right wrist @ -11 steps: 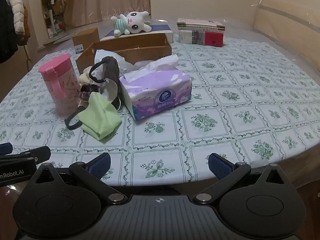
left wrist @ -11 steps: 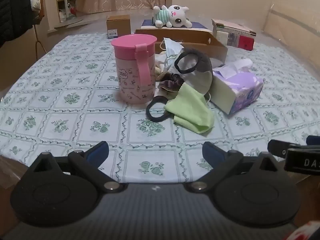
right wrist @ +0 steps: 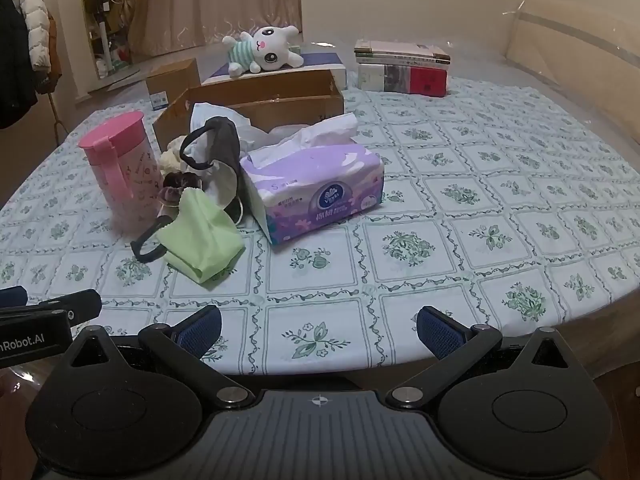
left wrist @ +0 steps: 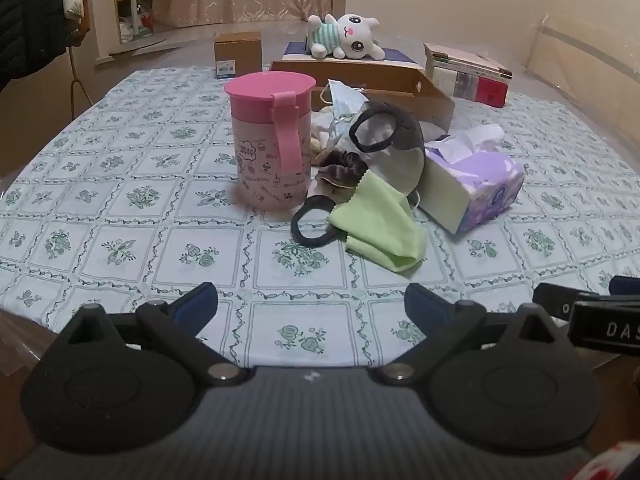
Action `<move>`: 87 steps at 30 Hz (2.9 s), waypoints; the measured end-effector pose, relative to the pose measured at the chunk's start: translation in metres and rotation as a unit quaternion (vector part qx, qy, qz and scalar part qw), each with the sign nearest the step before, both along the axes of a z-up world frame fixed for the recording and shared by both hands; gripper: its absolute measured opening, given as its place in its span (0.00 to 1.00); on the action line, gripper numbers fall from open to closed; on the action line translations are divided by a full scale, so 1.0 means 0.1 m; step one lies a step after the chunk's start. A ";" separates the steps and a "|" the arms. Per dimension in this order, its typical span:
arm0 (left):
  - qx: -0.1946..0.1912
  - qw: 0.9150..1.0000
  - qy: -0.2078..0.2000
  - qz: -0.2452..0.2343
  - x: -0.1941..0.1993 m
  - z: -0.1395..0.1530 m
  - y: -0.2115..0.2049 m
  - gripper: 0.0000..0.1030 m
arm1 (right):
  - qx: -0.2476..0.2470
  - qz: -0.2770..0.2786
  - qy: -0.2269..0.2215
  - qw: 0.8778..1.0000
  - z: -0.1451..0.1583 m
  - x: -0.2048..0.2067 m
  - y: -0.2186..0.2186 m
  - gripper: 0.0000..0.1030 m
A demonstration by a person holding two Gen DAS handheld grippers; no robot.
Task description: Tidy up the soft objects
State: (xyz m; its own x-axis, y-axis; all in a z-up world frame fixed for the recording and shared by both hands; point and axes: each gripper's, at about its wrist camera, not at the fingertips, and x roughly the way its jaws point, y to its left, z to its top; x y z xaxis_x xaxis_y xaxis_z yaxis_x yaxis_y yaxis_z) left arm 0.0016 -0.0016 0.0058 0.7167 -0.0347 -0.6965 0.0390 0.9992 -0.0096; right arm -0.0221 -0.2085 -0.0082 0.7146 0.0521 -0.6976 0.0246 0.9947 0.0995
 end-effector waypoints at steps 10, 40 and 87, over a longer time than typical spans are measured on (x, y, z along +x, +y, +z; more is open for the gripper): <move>-0.007 1.000 -0.002 -0.002 -0.02 -0.03 0.01 0.96 | 0.001 0.002 -0.003 1.000 -0.01 0.01 0.01 1.00; -0.012 1.000 0.000 -0.004 -0.03 -0.02 0.02 0.96 | 0.001 0.002 -0.005 1.000 0.01 0.01 0.01 1.00; -0.011 1.000 0.001 -0.006 -0.04 -0.03 0.02 0.96 | 0.002 0.001 -0.007 1.000 0.00 0.01 0.00 1.00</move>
State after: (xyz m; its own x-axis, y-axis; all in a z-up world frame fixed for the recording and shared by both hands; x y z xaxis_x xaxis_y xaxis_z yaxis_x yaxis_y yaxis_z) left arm -0.0023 0.0003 0.0025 0.7149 -0.0584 -0.6967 0.0509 0.9982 -0.0314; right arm -0.0209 -0.2080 -0.0086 0.7236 0.0568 -0.6879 0.0213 0.9943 0.1044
